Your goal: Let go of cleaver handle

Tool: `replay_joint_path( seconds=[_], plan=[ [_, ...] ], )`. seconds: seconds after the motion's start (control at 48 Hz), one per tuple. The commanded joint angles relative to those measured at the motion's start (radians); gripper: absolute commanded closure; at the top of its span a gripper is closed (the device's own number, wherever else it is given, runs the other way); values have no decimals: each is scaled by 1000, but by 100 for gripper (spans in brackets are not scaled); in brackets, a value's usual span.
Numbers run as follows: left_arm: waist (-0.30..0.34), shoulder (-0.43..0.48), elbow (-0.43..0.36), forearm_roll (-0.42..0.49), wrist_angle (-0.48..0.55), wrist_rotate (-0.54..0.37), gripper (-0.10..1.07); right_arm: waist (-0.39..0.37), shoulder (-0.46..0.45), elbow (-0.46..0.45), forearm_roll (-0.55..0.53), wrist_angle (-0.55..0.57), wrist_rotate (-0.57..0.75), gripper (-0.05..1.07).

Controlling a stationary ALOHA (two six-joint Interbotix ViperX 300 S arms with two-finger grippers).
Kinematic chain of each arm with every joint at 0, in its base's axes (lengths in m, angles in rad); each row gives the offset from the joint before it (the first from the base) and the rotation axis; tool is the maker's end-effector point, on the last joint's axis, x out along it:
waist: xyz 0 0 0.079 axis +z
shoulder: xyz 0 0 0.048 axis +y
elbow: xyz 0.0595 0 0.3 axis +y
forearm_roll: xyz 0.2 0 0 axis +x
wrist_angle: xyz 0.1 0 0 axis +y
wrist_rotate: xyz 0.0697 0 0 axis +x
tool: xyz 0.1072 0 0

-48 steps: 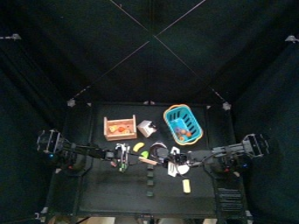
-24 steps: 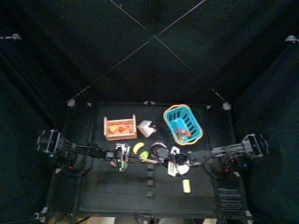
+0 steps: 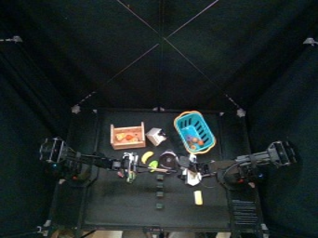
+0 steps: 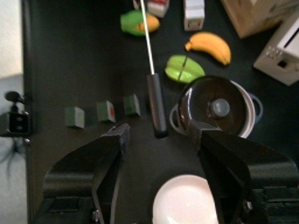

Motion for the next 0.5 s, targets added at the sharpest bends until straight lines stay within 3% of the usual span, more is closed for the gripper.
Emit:
replay_joint_path(
  seconds=[0.0,0.104,0.229,0.479],
  plan=[
    [-2,-12,-5,-2,-28,2,55,-2,-74,64,-40,-169,26,13],
    [-3,-17,0,-2,-48,2,55,-20,-104,147,-107,-322,35,13],
    [-2,-21,-2,-2,-64,2,55,-63,-109,212,-175,-431,34,14],
    [-18,-17,-12,-8,-84,2,55,-124,-120,285,-247,-488,32,14]
  ],
)
